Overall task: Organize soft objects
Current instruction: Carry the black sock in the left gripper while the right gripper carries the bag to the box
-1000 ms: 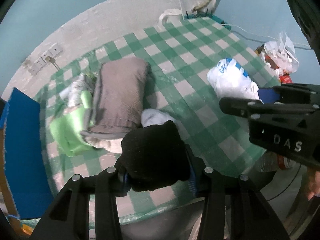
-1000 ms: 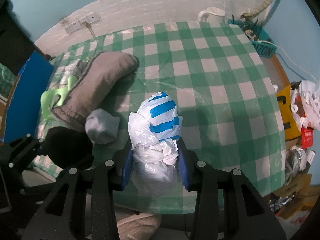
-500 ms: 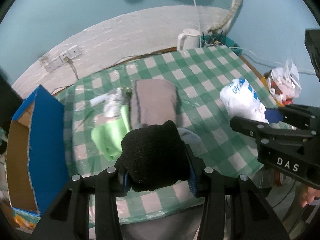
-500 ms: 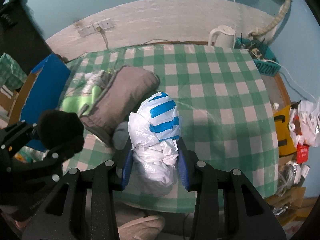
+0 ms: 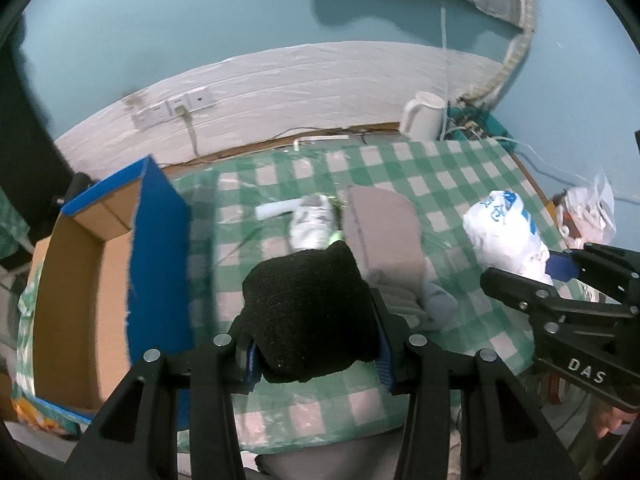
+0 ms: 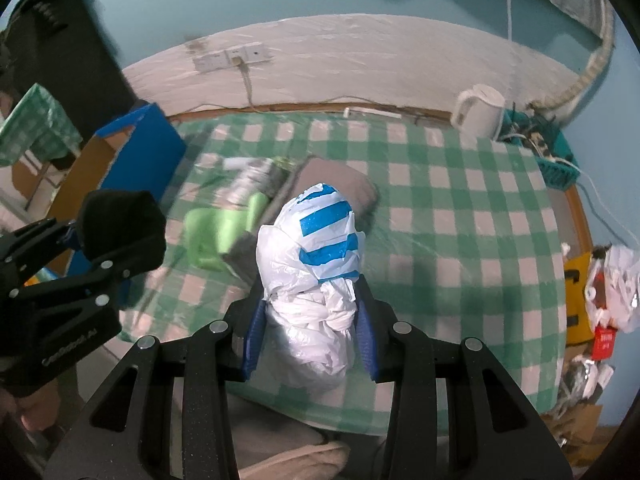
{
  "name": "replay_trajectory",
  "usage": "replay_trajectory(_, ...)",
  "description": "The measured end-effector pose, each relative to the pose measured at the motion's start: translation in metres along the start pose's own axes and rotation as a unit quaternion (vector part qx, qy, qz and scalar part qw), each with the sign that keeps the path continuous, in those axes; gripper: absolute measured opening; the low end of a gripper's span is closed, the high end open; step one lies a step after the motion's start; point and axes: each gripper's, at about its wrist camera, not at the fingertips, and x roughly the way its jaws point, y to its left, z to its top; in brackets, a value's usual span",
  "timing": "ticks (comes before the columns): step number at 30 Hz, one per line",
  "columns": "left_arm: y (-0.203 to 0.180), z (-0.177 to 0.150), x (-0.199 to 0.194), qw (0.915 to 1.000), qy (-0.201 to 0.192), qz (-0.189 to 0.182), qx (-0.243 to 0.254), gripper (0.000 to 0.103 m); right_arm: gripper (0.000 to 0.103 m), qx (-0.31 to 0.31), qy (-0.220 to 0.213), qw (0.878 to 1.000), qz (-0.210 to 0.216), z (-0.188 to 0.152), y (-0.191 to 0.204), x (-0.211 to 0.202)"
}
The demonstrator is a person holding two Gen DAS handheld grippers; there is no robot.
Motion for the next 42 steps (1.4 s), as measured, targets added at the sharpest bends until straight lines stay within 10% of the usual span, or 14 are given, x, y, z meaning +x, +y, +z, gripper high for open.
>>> replay_trajectory(42, 0.227, -0.034, -0.025, 0.9791, -0.02, 0.122, -0.162, 0.045, 0.04, -0.158, 0.021, 0.983, 0.086, 0.081, 0.245, 0.066)
